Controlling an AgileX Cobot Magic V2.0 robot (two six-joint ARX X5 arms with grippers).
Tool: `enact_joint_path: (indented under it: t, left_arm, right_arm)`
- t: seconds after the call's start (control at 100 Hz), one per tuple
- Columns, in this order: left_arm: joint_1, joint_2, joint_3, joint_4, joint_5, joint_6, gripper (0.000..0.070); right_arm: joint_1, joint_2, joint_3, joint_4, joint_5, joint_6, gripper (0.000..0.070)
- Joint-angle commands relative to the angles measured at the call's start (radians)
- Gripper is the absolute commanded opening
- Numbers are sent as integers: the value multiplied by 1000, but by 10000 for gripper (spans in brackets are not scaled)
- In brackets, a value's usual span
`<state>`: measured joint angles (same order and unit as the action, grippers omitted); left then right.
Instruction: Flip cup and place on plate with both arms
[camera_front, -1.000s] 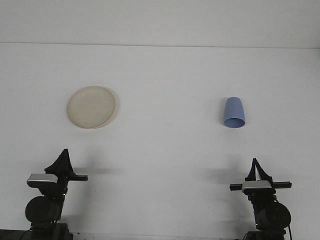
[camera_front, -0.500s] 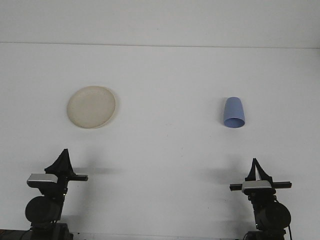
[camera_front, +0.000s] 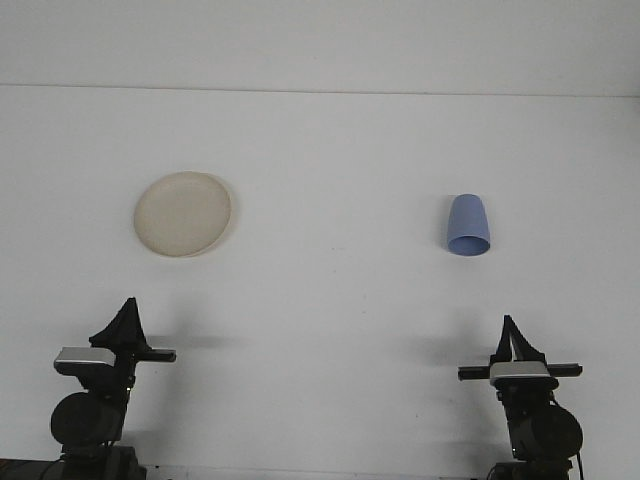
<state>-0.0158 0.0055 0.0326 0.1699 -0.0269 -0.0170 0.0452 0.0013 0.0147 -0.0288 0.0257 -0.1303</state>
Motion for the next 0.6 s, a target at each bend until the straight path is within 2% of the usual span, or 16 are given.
enact_joint_path:
  t: [0.0,0.05,0.1,0.18,0.29,0.33,0.37,0.38,0.41,0.45,0.48,0.59]
  left_arm:
    - [0,-2,-18,11,-3,-2,14]
    - [0,-2,-18,11,-3,-2,14]
    - [0,-2,-18,11,-3,-2,14]
    - [0,-2,-18,11,-3,-2,14]
    - [0,-2,-18,11,-3,-2,14]
    - [0,-2,-18,11,-3,-2,14]
    - [0,-2,-18,11,-3,-2,14]
    - [0,-2,-18,11,-3,-2,14]
    - [0,-2,-18,11,-3,-2,14]
    - [0,-2,-18,11,-3,-2,14]
    - [0,-2,-18,11,-3,-2,14]
    - [0,-2,-18,11,-2,-2,14]
  right_arm:
    - [1,0,-2,14,6,212,3]
    - [1,0,-1,27,5,301,3]
    - [1,0,5,36,4,348,3]
    - [1,11,40,13,0,380,2]
    - [1,80,119,1,-10,359,26]
    - [1,119,156,3,-21,331,113]
    - [1,156,189,3,-28,312,255]
    - [1,173,203,3,-27,310,319]
    - [1,211,232,3,-26,305,448]
    - [1,264,268,3,-25,284,553]
    - [1,309,294,2,-25,261,576]
    - [1,463,375,22,-26,164,579]
